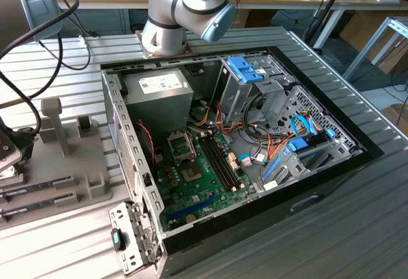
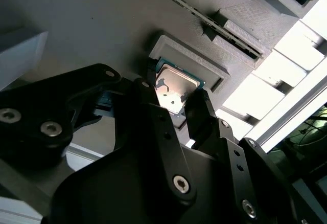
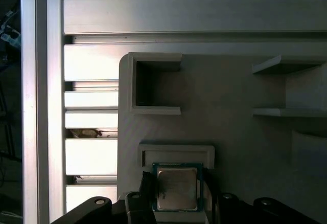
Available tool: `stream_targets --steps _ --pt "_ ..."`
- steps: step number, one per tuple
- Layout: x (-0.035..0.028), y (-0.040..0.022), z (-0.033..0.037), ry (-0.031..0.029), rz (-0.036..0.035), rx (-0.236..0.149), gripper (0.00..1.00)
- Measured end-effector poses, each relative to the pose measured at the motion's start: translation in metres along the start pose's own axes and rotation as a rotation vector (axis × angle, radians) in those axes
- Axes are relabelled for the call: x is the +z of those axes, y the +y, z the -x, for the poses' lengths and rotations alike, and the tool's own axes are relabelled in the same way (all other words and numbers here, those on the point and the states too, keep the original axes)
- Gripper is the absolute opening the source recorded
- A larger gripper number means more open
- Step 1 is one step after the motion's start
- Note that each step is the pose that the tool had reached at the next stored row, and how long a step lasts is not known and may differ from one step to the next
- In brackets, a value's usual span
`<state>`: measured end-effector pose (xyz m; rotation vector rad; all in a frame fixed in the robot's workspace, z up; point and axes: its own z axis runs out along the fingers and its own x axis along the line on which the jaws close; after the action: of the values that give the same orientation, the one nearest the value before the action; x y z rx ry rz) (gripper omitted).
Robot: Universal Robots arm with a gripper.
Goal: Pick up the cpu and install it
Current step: 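Pick up the cpu and move it towards the insertion slot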
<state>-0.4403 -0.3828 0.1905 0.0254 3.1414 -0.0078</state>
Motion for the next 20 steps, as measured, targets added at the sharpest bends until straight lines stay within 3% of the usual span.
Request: stream_targets --steps 5,20 --pt "-0.0096 -0.0001 -0.0001 -0.0001 0.0001 0.000 0.47" --pt "-0.0155 -0.0001 0.0000 -0.0001 0.0000 0.000 0.47"
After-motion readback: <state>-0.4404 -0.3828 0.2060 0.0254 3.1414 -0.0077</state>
